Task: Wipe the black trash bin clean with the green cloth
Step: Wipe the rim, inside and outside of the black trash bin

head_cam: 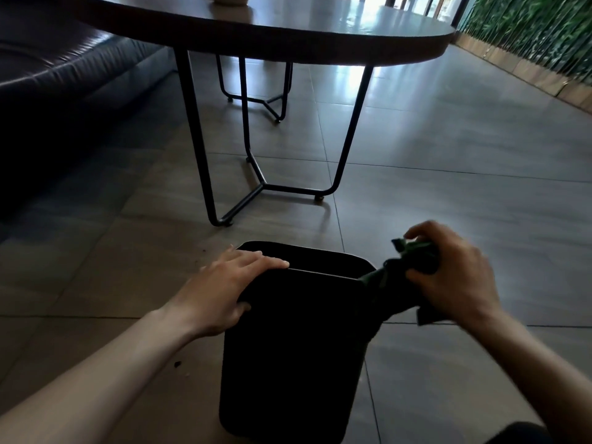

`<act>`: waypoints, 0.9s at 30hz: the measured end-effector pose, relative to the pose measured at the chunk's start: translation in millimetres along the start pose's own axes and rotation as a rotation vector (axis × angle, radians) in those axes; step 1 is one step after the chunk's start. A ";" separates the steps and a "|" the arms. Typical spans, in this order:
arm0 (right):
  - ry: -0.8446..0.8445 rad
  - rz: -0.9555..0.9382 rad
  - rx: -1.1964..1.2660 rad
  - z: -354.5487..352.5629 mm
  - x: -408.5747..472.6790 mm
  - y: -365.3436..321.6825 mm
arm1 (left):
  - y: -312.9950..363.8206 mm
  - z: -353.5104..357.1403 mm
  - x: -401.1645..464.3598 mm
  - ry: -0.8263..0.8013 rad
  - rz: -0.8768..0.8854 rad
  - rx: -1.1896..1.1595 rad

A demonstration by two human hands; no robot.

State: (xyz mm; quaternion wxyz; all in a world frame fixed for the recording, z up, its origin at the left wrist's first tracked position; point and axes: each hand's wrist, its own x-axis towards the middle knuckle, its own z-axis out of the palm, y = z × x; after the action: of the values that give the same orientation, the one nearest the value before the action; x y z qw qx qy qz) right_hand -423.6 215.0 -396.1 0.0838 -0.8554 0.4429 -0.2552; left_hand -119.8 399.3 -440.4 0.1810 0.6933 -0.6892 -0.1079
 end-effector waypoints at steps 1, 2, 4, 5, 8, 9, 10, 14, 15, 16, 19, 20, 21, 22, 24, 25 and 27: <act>-0.065 0.037 -0.017 -8.3 10.8 11.5 | -0.3 -0.2 -0.2 -0.024 0.013 0.002; -0.151 0.032 -0.044 -11.6 20.1 20.3 | -2.6 -1.4 -1.4 -0.046 0.016 0.004; -0.341 -0.061 -0.164 -10.2 28.7 31.4 | -5.7 -3.8 -4.1 -0.072 0.015 0.003; -0.429 -0.139 -0.232 -5.5 29.3 32.6 | -7.6 -5.6 -5.4 -0.074 0.013 0.002; -0.614 -0.351 -0.305 18.4 17.5 27.2 | -14.5 -10.4 -10.0 -0.063 0.006 0.000; -0.641 -0.388 -0.276 25.8 13.0 24.2 | -17.2 -11.7 -12.1 -0.060 0.000 0.002; -0.647 -0.405 -0.241 30.6 10.1 20.8 | -20.2 -13.0 -13.4 -0.054 -0.003 0.005; -0.636 -0.440 -0.197 30.2 9.4 2.4 | -30.3 -17.2 -17.7 -0.042 -0.029 0.026; -0.646 -0.450 -0.202 26.6 9.5 -3.5 | -32.7 -17.1 -18.0 -0.028 -0.024 0.042; -0.652 -0.460 -0.209 21.8 9.4 -9.8 | -34.0 -17.5 -17.5 -0.010 -0.013 0.068; -0.643 -0.459 -0.251 7.2 8.4 -32.3 | -26.1 -22.8 -11.0 0.041 0.008 0.099; -0.635 -0.452 -0.275 2.4 8.5 -41.0 | -18.8 -25.9 -7.8 0.066 0.033 0.079; -0.630 -0.439 -0.303 -1.7 9.9 -49.7 | -9.1 -29.4 -3.9 0.093 0.069 0.049; -0.633 -0.420 -0.329 -4.9 12.4 -58.1 | 3.6 -32.1 -0.5 0.114 0.107 0.010; -0.656 -0.369 -0.368 -8.4 20.8 -73.5 | 32.1 -31.0 4.1 0.131 0.186 -0.068; -0.666 -0.344 -0.384 -8.4 25.0 -80.6 | 45.6 -26.6 4.9 0.132 0.222 -0.088; -0.664 -0.303 -0.408 -4.6 30.3 -93.8 | 65.4 -13.4 4.7 0.130 0.252 -0.062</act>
State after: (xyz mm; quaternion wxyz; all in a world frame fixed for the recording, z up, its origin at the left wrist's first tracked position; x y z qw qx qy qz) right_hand -344.4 246.8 -346.6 0.0124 -0.9459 0.3022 0.1177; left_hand -174.3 397.1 -401.7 0.2586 0.6010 -0.7538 -0.0604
